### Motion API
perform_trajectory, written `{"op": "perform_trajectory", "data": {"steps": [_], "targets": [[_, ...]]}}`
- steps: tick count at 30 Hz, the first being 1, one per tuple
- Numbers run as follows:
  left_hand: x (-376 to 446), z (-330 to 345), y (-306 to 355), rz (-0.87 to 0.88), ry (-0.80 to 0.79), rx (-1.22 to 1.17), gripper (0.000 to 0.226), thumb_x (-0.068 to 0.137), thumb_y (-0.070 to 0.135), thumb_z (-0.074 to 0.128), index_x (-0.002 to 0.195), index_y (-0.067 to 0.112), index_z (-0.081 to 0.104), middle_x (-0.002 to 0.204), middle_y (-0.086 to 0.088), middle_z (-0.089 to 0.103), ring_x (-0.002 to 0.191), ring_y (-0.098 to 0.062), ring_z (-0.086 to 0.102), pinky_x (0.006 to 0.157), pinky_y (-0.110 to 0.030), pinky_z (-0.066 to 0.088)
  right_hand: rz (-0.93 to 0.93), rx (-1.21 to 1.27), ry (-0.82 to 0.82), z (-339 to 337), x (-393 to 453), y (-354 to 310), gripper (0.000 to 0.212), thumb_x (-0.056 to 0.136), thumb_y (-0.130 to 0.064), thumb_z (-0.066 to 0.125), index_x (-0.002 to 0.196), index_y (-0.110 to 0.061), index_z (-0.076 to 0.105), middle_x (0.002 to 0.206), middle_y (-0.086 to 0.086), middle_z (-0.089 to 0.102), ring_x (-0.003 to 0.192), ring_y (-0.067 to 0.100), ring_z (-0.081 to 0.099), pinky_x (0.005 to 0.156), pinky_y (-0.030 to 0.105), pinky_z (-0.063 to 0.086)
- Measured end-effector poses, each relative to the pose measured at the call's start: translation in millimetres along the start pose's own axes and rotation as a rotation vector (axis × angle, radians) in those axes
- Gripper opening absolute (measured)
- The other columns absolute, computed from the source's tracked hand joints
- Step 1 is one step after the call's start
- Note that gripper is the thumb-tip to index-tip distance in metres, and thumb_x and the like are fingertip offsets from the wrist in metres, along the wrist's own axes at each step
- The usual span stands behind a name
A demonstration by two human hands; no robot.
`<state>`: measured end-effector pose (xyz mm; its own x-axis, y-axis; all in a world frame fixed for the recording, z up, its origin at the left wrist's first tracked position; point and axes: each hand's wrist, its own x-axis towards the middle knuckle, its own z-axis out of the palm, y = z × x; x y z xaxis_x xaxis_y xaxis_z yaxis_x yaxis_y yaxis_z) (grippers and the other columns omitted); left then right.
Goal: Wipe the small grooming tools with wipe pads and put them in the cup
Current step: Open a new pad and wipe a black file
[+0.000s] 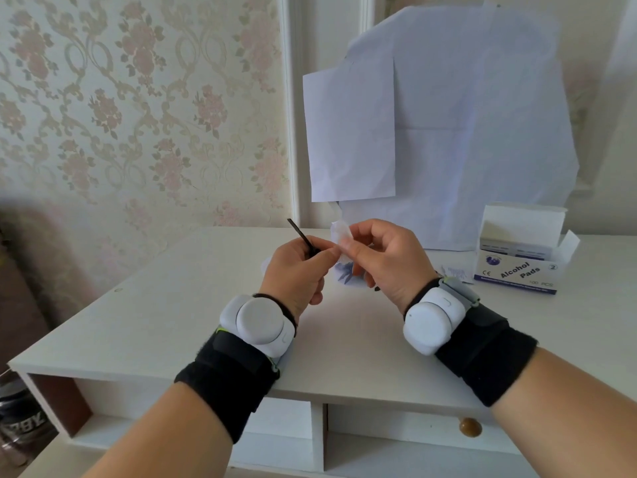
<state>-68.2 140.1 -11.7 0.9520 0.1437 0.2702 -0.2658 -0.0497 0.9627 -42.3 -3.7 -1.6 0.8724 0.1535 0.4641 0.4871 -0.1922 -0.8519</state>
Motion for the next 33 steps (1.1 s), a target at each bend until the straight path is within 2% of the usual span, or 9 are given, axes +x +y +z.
{"op": "perform_trajectory", "data": {"steps": [6,8,11,16,20,24,26,29,33], "targets": [[-3,3,3,-0.068,-0.031,-0.055,0.013,0.093,0.012,0.057,0.081,0.012,0.06,0.052,0.003,0.033,0.043,-0.013,0.027,0.044,-0.021,0.027,0.01,0.063,0.09,-4,2,3,0.013,0.093,-0.017,0.063,0.093,-0.005,0.071,0.059,-0.003,0.064,0.048,0.008,0.058,0.045,0.024,0.046],[-3,3,6,-0.105,-0.047,-0.138,0.012,0.095,0.013,0.052,0.091,0.008,0.063,0.056,-0.001,0.033,0.046,-0.015,0.027,0.045,-0.022,0.027,-0.003,0.064,0.126,-5,3,3,0.011,0.092,-0.016,0.063,0.09,-0.007,0.07,0.057,-0.006,0.065,0.049,0.01,0.058,0.046,0.025,0.048],[-2,2,6,-0.155,-0.076,-0.272,0.026,0.098,0.014,0.041,0.108,0.003,0.063,0.061,-0.003,0.042,0.049,-0.016,0.033,0.044,-0.024,0.034,-0.021,0.083,0.229,-8,5,2,0.007,0.091,-0.014,0.064,0.087,-0.01,0.067,0.063,-0.001,0.069,0.047,0.009,0.059,0.048,0.023,0.048],[-6,2,4,-0.061,-0.139,-0.133,0.025,0.102,0.02,0.045,0.107,0.006,0.066,0.061,-0.004,0.05,0.047,-0.016,0.043,0.045,-0.025,0.045,-0.094,0.048,0.318,-8,5,0,0.007,0.091,-0.011,0.063,0.086,-0.015,0.062,0.073,0.003,0.073,0.061,0.011,0.07,0.056,0.022,0.055],[-7,2,4,-0.073,-0.182,-0.087,0.028,0.1,0.022,0.049,0.099,0.001,0.068,0.056,-0.01,0.05,0.04,-0.019,0.039,0.041,-0.024,0.042,-0.144,0.014,0.264,-2,4,2,0.005,0.09,-0.011,0.065,0.087,-0.014,0.062,0.077,-0.001,0.074,0.072,0.008,0.073,0.069,0.026,0.059],[-6,3,5,-0.125,-0.181,-0.074,0.032,0.099,0.022,0.05,0.092,-0.005,0.067,0.054,-0.012,0.049,0.036,-0.021,0.036,0.038,-0.023,0.039,-0.114,0.078,0.093,5,0,-1,0.006,0.089,-0.011,0.069,0.086,-0.014,0.064,0.072,0.0,0.075,0.067,0.009,0.072,0.065,0.021,0.055],[-6,2,5,-0.146,-0.163,-0.076,0.033,0.098,0.02,0.05,0.095,-0.011,0.062,0.054,-0.012,0.049,0.035,-0.02,0.036,0.037,-0.023,0.038,-0.099,0.12,0.025,8,-2,-2,0.003,0.089,-0.011,0.07,0.086,-0.011,0.068,0.07,0.002,0.075,0.065,0.013,0.072,0.066,0.026,0.058],[-6,2,5,-0.145,-0.168,-0.079,0.036,0.099,0.02,0.051,0.099,-0.014,0.059,0.055,-0.013,0.048,0.034,-0.02,0.036,0.037,-0.022,0.038,-0.09,0.207,0.014,8,-3,-2,0.01,0.093,-0.014,0.065,0.086,-0.01,0.071,0.071,0.004,0.074,0.067,0.018,0.072,0.067,0.03,0.06],[-7,3,5,-0.117,-0.2,-0.07,0.036,0.099,0.02,0.052,0.099,-0.016,0.057,0.057,-0.013,0.046,0.034,-0.019,0.035,0.037,-0.023,0.038,-0.062,0.18,0.016,4,-1,0,0.004,0.093,-0.017,0.065,0.096,-0.014,0.066,0.071,0.006,0.075,0.068,0.018,0.073,0.071,0.032,0.062]]}}
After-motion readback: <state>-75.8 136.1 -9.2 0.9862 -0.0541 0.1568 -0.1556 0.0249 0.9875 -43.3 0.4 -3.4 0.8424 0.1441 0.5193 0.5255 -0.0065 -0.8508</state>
